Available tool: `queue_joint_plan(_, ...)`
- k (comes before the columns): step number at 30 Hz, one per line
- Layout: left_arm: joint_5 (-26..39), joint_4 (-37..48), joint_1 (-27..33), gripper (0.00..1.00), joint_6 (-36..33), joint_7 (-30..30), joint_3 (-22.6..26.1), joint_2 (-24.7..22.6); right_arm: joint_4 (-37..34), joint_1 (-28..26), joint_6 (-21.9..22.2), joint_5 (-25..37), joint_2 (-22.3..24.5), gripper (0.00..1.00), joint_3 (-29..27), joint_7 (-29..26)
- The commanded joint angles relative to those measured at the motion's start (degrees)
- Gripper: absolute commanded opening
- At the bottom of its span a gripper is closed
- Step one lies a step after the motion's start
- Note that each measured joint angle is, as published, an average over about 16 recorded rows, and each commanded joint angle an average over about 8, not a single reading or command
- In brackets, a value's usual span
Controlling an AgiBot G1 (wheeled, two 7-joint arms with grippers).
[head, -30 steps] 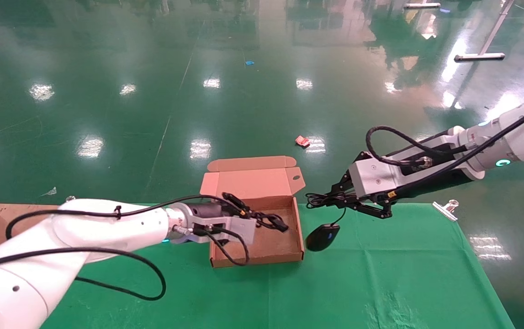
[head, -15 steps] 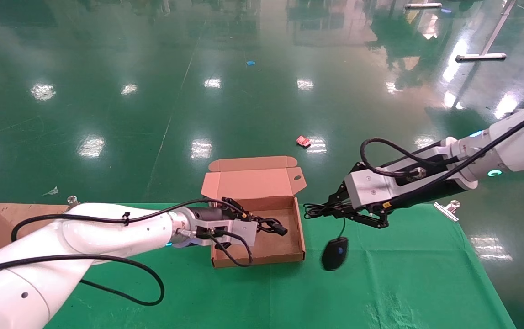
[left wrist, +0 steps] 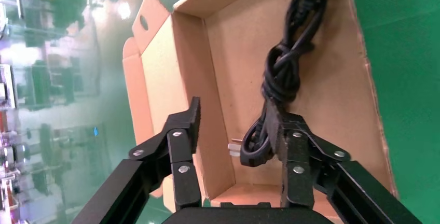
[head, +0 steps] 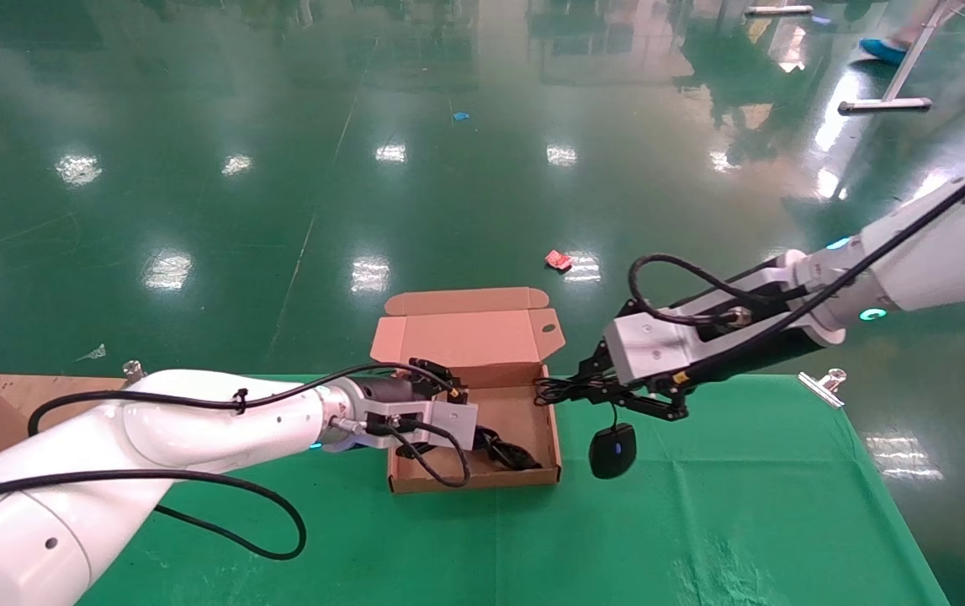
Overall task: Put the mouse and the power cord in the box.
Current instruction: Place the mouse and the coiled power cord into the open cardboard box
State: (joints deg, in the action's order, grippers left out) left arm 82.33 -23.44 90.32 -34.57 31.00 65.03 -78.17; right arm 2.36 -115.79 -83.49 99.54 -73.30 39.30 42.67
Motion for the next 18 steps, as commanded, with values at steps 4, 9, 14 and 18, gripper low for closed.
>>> queue_joint_plan(4,-1.8,0.7,1.4,1.0,-0.2,1.1,0.9,0.2,0.3,-0.4,1.3,0.1,-1.6,0.0,0.0,-0.5)
queue_joint_plan(9,-4.1,3.8,3.3,1.0,-1.0,3.3,0.1,1.4,1.7,-0.8,2.9,-0.4,-3.6,0.0,-0.1,-1.5)
queue_joint_plan(14,-8.0,5.1,5.6,1.0,-9.0,6.4,-1.9,5.5,6.5,1.4,5.8,-0.9,-4.9,0.0,0.5,-3.6)
queue_joint_plan(18,-12.0,5.0,7.1,1.0,-18.9,10.0,-4.1,10.8,12.6,4.8,10.2,-1.8,-5.3,0.0,2.1,-6.4)
